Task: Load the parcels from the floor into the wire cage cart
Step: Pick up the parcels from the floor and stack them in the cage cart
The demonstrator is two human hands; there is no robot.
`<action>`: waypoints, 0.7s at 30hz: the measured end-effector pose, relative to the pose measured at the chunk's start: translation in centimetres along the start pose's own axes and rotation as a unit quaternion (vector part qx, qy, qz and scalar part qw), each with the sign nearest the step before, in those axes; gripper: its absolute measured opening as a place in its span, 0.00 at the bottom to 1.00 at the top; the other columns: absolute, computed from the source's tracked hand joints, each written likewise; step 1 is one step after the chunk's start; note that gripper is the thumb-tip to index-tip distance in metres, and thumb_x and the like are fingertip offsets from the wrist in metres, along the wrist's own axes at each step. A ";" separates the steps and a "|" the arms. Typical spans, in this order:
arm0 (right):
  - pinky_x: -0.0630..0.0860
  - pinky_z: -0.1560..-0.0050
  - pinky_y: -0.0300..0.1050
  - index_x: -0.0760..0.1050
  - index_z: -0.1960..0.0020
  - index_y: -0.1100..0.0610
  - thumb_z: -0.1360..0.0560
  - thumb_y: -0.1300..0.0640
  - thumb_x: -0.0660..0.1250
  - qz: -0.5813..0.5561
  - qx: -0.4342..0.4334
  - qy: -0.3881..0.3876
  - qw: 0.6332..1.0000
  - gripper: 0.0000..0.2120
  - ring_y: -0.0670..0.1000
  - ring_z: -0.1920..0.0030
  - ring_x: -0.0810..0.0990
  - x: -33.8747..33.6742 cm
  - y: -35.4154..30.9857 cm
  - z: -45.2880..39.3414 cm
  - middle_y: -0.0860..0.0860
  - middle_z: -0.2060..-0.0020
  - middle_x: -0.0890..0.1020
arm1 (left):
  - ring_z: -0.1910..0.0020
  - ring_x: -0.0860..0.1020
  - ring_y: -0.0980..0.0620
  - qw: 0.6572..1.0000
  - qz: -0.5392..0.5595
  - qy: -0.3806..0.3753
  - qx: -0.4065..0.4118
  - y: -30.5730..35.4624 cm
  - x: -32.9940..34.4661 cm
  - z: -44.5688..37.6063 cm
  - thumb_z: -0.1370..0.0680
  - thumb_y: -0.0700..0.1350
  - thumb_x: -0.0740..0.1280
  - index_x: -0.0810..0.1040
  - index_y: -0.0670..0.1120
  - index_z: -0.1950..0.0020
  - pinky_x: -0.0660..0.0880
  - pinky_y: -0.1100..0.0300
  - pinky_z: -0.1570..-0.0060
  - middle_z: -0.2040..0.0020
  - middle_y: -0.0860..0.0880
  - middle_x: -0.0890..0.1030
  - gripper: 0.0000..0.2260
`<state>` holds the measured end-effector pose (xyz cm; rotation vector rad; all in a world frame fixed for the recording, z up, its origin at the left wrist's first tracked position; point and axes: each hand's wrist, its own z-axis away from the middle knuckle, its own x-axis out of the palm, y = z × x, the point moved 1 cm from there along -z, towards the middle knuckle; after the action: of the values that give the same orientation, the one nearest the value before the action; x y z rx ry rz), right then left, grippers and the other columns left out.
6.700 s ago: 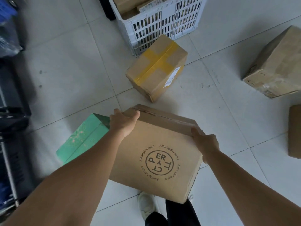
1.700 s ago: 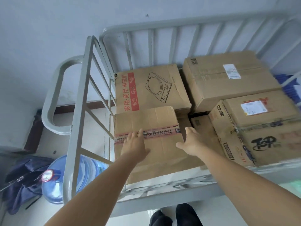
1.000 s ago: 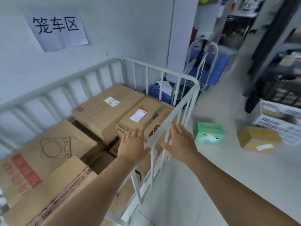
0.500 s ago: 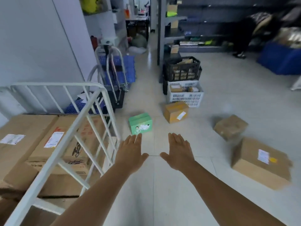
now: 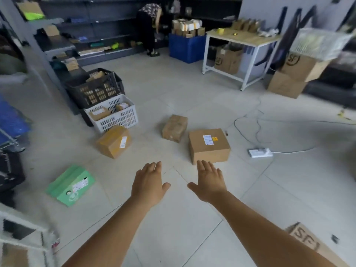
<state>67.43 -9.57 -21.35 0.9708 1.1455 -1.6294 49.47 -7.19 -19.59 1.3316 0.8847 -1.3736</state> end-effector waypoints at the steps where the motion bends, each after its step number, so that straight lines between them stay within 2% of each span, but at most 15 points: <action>1: 0.44 0.23 0.52 0.43 0.20 0.57 0.21 0.41 0.59 -0.006 0.020 0.007 1.000 0.40 0.53 0.21 0.43 -0.2 0.8 0.0 0.51 0.21 0.48 | 0.26 0.58 0.49 1.000 -0.002 -0.007 0.018 0.6 0.1 -0.8 0.20 0.57 0.58 0.51 0.44 0.22 0.57 0.56 0.29 0.24 0.47 0.60 0.32; 11: 0.45 0.23 0.53 0.44 0.20 0.56 0.22 0.41 0.61 -0.063 0.195 0.044 0.978 0.41 0.54 0.21 0.44 0.2 8.6 1.1 0.51 0.21 0.49 | 0.24 0.56 0.49 0.985 -0.024 -0.056 0.163 7.1 2.6 -7.4 0.20 0.57 0.58 0.53 0.44 0.22 0.55 0.57 0.28 0.23 0.47 0.59 0.31; 17: 0.47 0.24 0.52 0.45 0.20 0.57 0.22 0.41 0.61 -0.073 0.244 0.046 0.966 0.40 0.55 0.21 0.46 0.4 13.7 -0.6 0.52 0.21 0.51 | 0.25 0.56 0.49 0.973 -0.051 -0.090 0.206 11.2 4.6 -11.5 0.20 0.57 0.57 0.52 0.44 0.22 0.55 0.56 0.28 0.23 0.47 0.59 0.31; 21: 0.48 0.24 0.52 0.45 0.21 0.57 0.22 0.42 0.61 -0.066 0.245 0.037 0.967 0.40 0.55 0.21 0.47 -0.5 17.5 -4.4 0.52 0.21 0.52 | 0.26 0.58 0.48 0.971 -0.067 -0.096 0.207 14.1 5.4 -16.0 0.20 0.57 0.57 0.53 0.44 0.22 0.56 0.55 0.29 0.25 0.47 0.61 0.31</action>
<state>84.65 -8.31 -26.62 1.2962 0.8830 -2.0548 67.69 3.83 -25.14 1.4332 0.5826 -1.8320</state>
